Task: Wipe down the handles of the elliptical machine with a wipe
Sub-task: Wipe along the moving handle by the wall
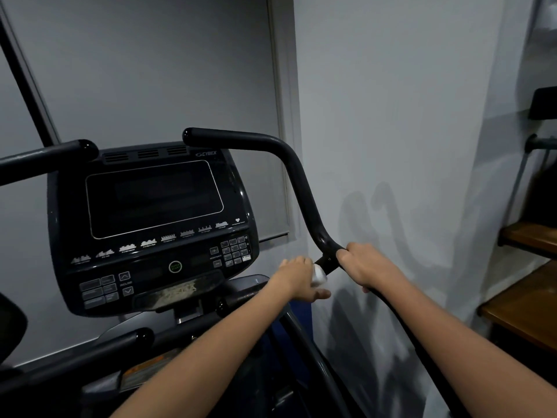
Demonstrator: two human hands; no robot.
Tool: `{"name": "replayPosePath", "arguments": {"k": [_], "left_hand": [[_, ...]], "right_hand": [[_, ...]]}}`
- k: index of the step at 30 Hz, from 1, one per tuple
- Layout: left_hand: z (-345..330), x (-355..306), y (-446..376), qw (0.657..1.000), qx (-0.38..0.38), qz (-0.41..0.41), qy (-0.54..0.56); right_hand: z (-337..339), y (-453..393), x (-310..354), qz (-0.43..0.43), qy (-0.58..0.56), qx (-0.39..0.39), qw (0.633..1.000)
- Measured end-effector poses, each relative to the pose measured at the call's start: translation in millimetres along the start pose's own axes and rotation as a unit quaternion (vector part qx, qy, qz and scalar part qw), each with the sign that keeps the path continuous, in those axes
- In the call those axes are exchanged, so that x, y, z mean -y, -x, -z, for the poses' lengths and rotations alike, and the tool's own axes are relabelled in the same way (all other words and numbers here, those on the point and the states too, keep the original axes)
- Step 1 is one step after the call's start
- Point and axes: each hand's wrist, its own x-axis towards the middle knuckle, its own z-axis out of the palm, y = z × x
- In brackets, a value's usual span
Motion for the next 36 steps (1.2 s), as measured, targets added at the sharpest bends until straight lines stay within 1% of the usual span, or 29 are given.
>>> {"name": "replayPosePath", "arguments": {"k": [3,5,7,9,14,17,20,24,27,29,31,36], "left_hand": [[-5.4,-2.5,8.6,0.998,-0.037,0.036,-0.037],[-6.0,-1.9,21.8,0.994,-0.078,0.032,-0.07],[-4.7,5.5,39.3,0.991,-0.117,0.021,-0.068],[-3.2,21.0,58.0,0.99,-0.124,0.02,-0.06],[2.2,69.3,103.6,0.993,-0.104,0.034,-0.054],[8.1,78.7,120.6,0.993,-0.088,0.049,-0.061],[11.9,68.5,111.8,0.995,-0.056,0.05,-0.072],[6.9,29.4,71.5,0.988,-0.033,0.058,-0.142],[-1.1,-5.0,42.8,0.988,-0.041,0.075,-0.131],[-5.1,-13.5,35.3,0.986,-0.053,0.054,-0.146],[-4.5,-2.6,39.1,0.987,-0.072,0.046,-0.133],[-2.0,42.8,78.7,0.991,-0.061,0.058,-0.107]], "right_hand": [[-1.4,0.7,0.4,0.007,0.024,-0.01,1.0],[-2.4,0.7,0.7,0.015,0.051,-0.026,0.998],[-3.5,0.7,-0.1,0.024,0.066,-0.035,0.997],[-3.9,1.6,-1.3,0.03,0.071,-0.034,0.996],[-5.2,4.3,-2.5,0.041,0.095,-0.033,0.994],[-8.8,6.4,-2.1,0.051,0.122,-0.052,0.99],[-11.9,11.4,-0.9,0.058,0.129,-0.072,0.987],[-13.2,16.5,-0.7,0.062,0.137,-0.081,0.985],[-13.2,16.5,-2.9,0.066,0.136,-0.081,0.985],[-12.8,16.1,-4.2,0.069,0.135,-0.078,0.985],[-11.2,17.0,-4.6,0.07,0.132,-0.074,0.986],[-8.4,21.2,-6.0,0.081,0.149,-0.071,0.983]]}}
